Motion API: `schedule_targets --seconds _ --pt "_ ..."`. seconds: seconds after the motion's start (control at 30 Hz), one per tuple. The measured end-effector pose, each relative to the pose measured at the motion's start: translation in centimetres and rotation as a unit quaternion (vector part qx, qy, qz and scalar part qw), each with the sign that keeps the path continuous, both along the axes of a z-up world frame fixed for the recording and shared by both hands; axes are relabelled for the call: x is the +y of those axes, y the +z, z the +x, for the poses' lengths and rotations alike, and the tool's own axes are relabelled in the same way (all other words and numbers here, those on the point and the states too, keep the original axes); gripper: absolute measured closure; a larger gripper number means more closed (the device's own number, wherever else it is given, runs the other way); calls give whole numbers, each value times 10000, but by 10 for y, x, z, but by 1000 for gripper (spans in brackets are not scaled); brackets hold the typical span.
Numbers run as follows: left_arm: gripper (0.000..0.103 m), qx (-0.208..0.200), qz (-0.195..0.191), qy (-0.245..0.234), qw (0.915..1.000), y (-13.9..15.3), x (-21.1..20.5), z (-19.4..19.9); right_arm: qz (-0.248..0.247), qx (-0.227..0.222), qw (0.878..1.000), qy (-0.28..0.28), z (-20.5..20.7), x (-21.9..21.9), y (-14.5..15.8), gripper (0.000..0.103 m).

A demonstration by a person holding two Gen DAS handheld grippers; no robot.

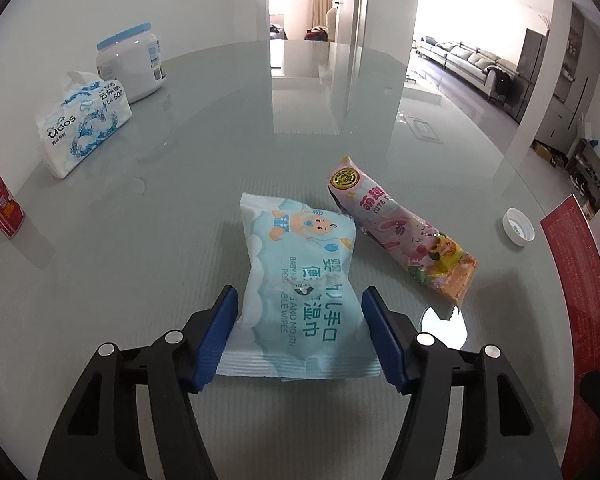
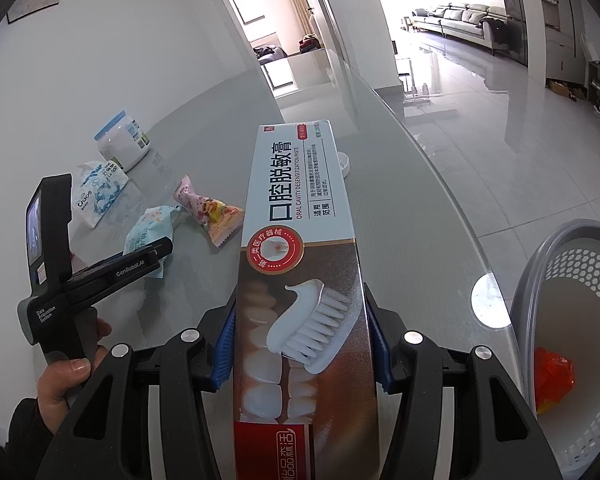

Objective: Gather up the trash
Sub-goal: 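Carry the wipe pack and toothpaste box toward the grey basket with both grippers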

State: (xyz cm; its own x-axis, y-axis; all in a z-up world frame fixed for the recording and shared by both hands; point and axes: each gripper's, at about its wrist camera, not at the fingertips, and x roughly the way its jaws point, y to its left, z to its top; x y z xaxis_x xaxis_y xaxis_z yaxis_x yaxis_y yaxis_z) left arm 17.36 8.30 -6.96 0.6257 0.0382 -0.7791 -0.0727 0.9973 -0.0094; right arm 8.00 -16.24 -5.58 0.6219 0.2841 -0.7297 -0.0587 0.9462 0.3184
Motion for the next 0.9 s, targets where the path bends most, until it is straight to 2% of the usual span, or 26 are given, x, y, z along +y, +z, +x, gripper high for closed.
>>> schedule_targets --seconds 0.2,0.4,0.63,0.8,0.9 --pt "43 -355 3 -85 9993 27 -2 -29 -60 -100 9999 -77 -15 -2 10 51" --pt "43 -830 -21 -462 9955 65 -20 -72 -94 -204 9992 -337 -38 -19 24 51" --pt "44 -1195 -116 -1229 9851 91 -83 -111 -121 -286 9954 -910 -79 -67 35 51" --pt "45 -1030 -379 -1805 9774 87 -130 -113 -145 -171 9897 -1416 -105 -114 31 51" --pt "45 -896 -458 -1891 9768 83 -139 -107 -2 -75 9863 -1648 -116 -137 22 51"
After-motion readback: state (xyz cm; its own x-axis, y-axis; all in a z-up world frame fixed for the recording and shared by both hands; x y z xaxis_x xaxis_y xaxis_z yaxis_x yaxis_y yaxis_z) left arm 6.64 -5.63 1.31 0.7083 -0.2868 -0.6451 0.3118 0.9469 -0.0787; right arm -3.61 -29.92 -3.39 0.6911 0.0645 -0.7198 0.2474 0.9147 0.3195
